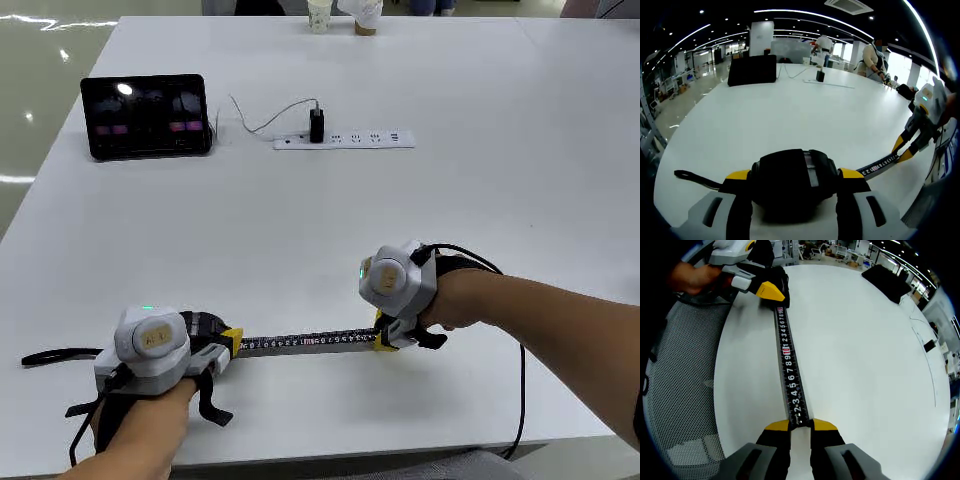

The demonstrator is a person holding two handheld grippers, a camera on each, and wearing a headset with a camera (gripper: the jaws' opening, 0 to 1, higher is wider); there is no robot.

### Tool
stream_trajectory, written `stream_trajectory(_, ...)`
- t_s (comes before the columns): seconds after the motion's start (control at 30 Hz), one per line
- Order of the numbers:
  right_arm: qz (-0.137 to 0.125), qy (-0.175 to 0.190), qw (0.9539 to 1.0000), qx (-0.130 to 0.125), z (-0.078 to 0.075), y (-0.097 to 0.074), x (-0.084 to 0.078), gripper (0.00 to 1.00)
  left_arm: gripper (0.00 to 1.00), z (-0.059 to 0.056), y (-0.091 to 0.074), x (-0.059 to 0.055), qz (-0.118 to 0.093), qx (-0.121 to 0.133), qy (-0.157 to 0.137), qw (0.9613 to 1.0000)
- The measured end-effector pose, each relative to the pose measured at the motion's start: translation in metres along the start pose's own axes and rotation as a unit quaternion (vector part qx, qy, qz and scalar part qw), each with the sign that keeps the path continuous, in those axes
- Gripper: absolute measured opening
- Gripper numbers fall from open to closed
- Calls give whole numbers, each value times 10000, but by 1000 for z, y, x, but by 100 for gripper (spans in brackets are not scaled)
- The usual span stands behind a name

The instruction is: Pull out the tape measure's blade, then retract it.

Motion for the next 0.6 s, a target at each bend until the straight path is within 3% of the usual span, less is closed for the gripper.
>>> stream_trajectory(0.6, -1, 3, 10000, -18, 1, 2, 5, 11, 64, 2, 3, -1, 94, -95, -95, 9999)
Point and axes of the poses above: the centre of the closed fingertips' face, and the gripper's own axes: y roughly forward along the fingers, z roughly to its left, x roughly out of its top, the point moved 8 cm from there along -y, roughly backward along the fingers, and after that the axes turned 10 degrees about -x, right-handed, at the moved point
